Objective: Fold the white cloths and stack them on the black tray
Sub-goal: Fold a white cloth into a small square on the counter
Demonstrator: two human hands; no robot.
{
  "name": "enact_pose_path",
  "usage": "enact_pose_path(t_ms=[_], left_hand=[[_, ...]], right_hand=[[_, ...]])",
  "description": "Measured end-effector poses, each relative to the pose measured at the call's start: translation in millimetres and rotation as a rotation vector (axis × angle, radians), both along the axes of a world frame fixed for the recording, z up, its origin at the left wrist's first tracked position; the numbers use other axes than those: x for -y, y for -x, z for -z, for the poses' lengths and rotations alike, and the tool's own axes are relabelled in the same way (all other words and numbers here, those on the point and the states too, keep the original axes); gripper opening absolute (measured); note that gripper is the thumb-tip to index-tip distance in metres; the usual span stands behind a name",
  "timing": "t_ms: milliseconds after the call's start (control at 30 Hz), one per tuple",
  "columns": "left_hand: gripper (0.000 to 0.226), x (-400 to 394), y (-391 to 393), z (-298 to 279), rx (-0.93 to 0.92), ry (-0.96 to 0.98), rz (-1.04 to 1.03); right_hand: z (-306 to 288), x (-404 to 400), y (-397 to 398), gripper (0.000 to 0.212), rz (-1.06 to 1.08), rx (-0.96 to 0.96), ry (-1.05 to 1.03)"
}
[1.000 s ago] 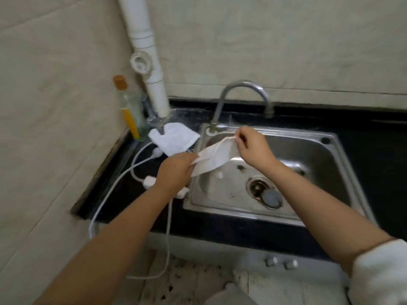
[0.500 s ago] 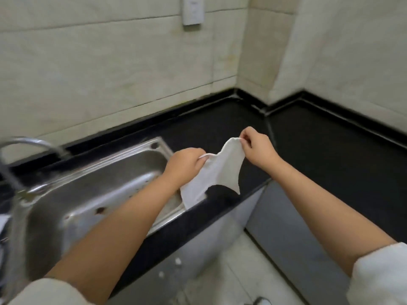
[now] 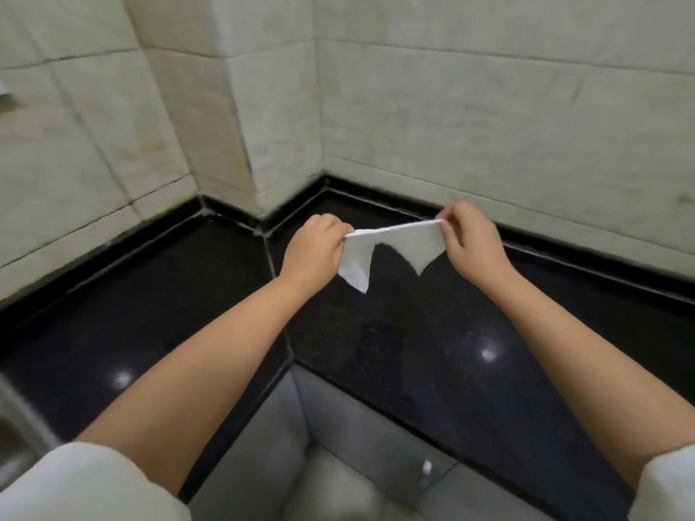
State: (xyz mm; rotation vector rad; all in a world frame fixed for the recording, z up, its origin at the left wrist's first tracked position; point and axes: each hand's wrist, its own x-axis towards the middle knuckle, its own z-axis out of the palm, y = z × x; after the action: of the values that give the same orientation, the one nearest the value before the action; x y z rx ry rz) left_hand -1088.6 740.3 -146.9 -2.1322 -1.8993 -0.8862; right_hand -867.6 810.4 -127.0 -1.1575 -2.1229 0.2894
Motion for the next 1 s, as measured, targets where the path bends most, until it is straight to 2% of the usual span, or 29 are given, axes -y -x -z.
enact_pose_path(t_ms=[67, 133, 300, 367, 467, 533, 600, 633, 833, 1000], left_hand=[[0.029, -10.6, -9.6, 22.6, -0.045, 0.102, 0.083], [0.026, -17.0, -16.0, 51.0, -0.063, 0.273, 0.137], [0.029, -31.1, -24.3, 121.8, -0.227, 0.825, 0.282], [0.025, -42.5, -26.3, 135.7, -0.256, 1.037, 0.349], [0.022, -69.3, -25.6, 143.1, -0.269, 1.238, 0.401], [0.023, -81.9, -25.4, 143.5, -0.304, 1.322, 0.440], [0.014, -97.1, -20.2, 145.8, -0.322, 1.313, 0.464], [0.019, -104.3, -17.0, 147.3, -0.292, 1.277, 0.455], [0.019, -143.1, -8.8, 162.1, 0.084, 0.976, 0.292], [0.025, -157.0, -24.9, 188.6, 0.028, 0.786, 0.197]], right_hand=[[33.5, -1.6, -28.8, 0.019, -0.011, 0.084, -0.003], [76.9, 4.5, -53.3, 0.021, -0.004, 0.189, 0.090], [157.5, 27.4, -79.5, 0.008, -0.100, 0.536, 0.560], [168.5, 31.0, -77.4, 0.012, -0.169, 0.638, 0.725], [169.1, 19.7, -71.7, 0.031, -0.167, 0.615, 0.929], [163.7, 8.7, -69.2, 0.025, -0.159, 0.603, 1.023], [160.4, -7.6, -67.3, 0.013, -0.113, 0.597, 1.052], [159.2, -14.9, -67.0, 0.017, -0.075, 0.587, 1.048], [170.3, -56.3, -66.4, 0.026, 0.273, 0.448, 0.827], [202.8, -79.6, -61.3, 0.024, 0.498, 0.423, 0.725]])
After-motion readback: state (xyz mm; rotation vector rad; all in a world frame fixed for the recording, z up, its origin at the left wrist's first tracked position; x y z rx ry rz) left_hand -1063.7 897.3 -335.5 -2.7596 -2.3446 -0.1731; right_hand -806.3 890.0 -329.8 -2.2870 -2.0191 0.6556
